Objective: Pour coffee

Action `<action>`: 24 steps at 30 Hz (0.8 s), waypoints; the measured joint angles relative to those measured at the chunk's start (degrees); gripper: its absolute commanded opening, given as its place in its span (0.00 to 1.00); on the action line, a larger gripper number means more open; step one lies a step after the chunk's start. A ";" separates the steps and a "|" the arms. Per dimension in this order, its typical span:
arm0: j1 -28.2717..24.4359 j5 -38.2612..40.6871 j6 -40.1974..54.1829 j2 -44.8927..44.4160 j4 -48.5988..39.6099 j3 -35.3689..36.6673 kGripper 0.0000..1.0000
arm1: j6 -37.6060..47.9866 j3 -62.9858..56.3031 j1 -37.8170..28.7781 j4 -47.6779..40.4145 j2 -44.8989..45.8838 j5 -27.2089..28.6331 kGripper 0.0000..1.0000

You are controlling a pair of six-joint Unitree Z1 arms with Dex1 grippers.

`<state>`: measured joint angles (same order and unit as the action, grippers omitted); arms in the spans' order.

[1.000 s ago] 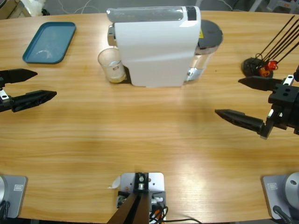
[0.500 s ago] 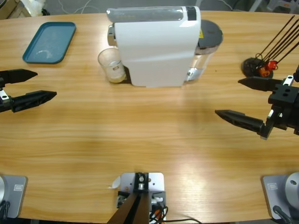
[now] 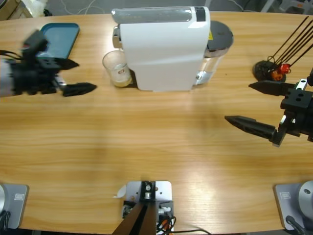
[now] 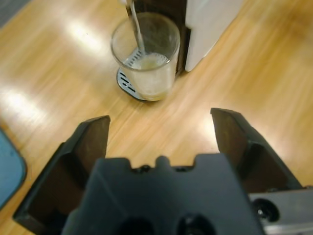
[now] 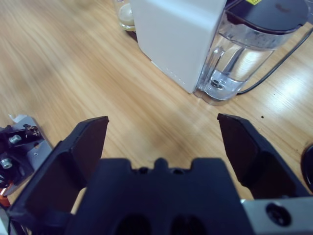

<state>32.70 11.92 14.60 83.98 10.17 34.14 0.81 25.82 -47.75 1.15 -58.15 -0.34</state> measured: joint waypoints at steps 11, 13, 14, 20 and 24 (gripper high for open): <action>0.05 0.65 0.16 15.93 16.31 1.35 0.96 | -0.67 0.05 0.00 0.00 -0.25 0.00 1.00; 0.05 1.12 0.13 17.01 16.70 1.93 0.96 | -0.72 0.06 0.00 0.00 -0.27 0.00 1.00; 0.05 1.26 0.07 17.43 16.92 2.07 0.96 | -0.75 0.06 0.00 0.00 -0.32 0.00 1.00; 0.05 2.60 -0.04 20.40 17.93 3.98 0.97 | -0.83 0.06 0.00 0.00 -0.64 0.00 1.00; 0.05 3.08 -0.04 21.66 18.00 5.41 0.64 | -0.84 0.06 0.00 0.00 -1.06 -0.02 1.00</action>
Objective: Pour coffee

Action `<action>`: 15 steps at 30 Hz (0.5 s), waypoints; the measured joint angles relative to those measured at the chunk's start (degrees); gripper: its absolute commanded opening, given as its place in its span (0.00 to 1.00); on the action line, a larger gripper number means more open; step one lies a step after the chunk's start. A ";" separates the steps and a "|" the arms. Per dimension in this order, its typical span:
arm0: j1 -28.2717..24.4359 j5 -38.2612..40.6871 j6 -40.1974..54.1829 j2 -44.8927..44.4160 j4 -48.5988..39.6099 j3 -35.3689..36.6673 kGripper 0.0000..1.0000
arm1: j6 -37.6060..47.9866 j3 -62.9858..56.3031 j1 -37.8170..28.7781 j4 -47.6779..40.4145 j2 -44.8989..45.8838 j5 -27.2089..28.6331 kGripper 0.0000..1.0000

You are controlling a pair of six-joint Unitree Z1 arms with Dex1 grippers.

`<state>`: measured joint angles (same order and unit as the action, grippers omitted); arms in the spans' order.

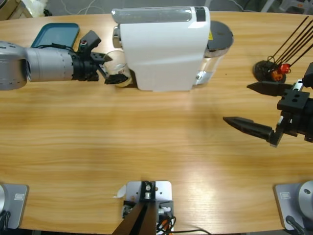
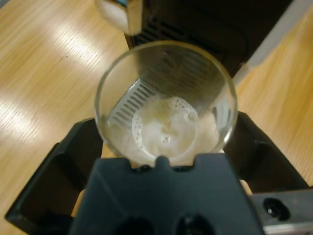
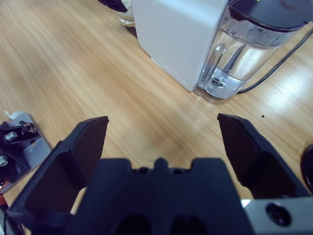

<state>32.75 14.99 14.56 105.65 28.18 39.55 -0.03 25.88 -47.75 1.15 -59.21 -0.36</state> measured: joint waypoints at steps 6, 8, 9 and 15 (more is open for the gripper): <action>0.00 0.86 -0.01 0.93 0.00 1.34 0.00 | -0.31 0.00 0.00 0.00 -0.81 -0.65 0.98; 0.00 1.93 0.00 1.12 0.01 1.35 0.00 | -0.46 0.00 0.00 0.00 -0.95 -0.85 0.98; -0.05 2.38 0.00 1.15 0.02 1.37 0.00 | -0.55 0.00 0.00 0.00 -0.98 -0.89 0.98; -0.52 3.65 0.00 1.12 0.12 0.90 0.00 | -1.05 0.00 0.00 0.00 -1.00 -0.92 0.98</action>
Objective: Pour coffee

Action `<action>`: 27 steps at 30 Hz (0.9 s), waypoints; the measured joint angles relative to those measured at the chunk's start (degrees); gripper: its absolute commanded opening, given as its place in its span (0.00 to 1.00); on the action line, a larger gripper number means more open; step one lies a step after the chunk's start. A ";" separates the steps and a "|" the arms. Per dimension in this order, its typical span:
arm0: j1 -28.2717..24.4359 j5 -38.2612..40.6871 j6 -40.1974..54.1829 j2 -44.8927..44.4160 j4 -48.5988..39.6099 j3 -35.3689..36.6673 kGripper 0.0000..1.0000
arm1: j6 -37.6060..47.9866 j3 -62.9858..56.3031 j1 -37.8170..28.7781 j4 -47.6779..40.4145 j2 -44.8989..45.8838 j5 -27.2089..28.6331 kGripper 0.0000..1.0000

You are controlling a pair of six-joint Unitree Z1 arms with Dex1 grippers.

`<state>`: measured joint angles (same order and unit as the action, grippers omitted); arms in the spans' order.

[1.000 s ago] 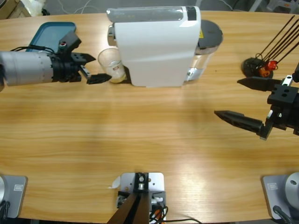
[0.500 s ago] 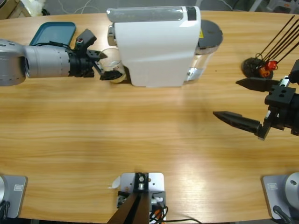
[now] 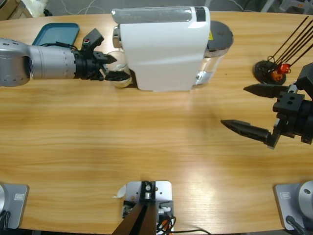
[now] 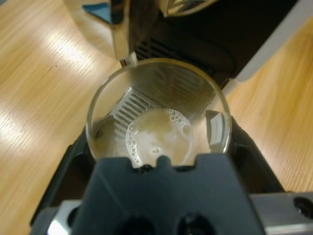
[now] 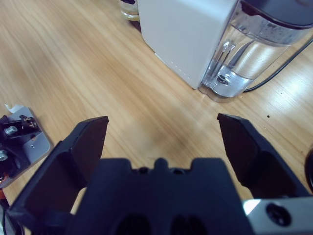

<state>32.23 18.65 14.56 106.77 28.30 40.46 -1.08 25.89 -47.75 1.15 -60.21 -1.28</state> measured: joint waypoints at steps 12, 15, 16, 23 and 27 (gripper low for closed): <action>-14.52 -9.72 -2.42 -16.29 -3.92 -7.99 0.00 | 0.00 0.06 0.00 0.00 -0.02 0.00 0.98; -18.92 -13.84 -3.19 -16.65 -4.55 -7.36 0.00 | 0.00 0.07 0.00 0.00 -0.02 0.00 0.98; -20.31 -14.67 -3.65 -16.42 -4.55 -7.19 0.00 | 0.00 0.07 0.00 0.00 -0.02 0.00 0.98; -29.30 -15.90 -7.26 -7.30 2.93 -5.29 0.00 | 0.00 0.07 0.00 0.00 -0.07 0.00 0.98; -33.44 -14.77 -7.94 -2.84 4.42 -2.56 0.00 | 0.00 0.07 0.00 0.00 -0.07 0.00 0.98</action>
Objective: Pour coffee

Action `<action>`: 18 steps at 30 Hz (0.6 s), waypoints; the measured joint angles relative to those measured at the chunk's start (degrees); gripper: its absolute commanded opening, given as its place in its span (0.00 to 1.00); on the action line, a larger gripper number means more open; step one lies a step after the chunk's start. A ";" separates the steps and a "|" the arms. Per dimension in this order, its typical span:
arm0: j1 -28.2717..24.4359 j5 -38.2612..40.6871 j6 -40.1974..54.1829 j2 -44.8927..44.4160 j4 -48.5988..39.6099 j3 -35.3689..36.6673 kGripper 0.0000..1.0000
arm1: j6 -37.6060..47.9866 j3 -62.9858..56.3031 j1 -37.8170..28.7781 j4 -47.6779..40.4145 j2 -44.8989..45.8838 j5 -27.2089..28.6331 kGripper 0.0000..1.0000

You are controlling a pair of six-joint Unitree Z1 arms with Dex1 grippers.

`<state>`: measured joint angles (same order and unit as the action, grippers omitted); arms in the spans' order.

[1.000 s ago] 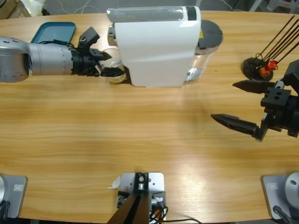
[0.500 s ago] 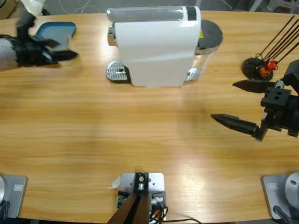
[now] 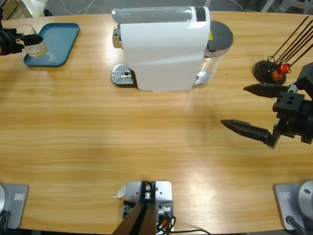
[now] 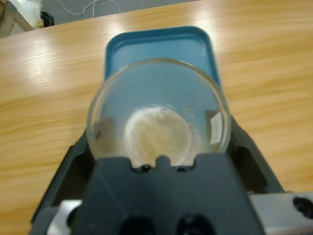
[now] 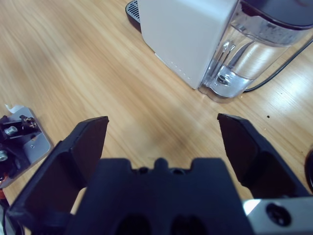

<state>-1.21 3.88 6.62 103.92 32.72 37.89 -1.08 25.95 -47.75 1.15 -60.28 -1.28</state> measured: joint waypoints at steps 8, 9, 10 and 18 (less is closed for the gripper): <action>-2.98 2.74 -0.24 6.18 0.12 3.27 0.00 | 0.00 0.00 0.00 0.00 0.00 0.00 0.98; -2.99 2.93 -0.24 6.75 0.10 3.28 0.00 | 0.00 0.00 0.00 0.00 0.00 0.00 0.98; -2.99 3.06 -0.24 7.31 0.07 3.29 0.11 | 0.00 0.00 0.00 0.00 0.00 0.00 0.98; -2.99 3.12 -0.24 7.73 -6.82 7.80 0.99 | -0.14 0.00 0.00 0.00 0.00 0.00 0.98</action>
<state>-4.20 7.00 6.37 111.65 25.90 45.69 -1.22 25.95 -47.75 1.15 -60.28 -1.28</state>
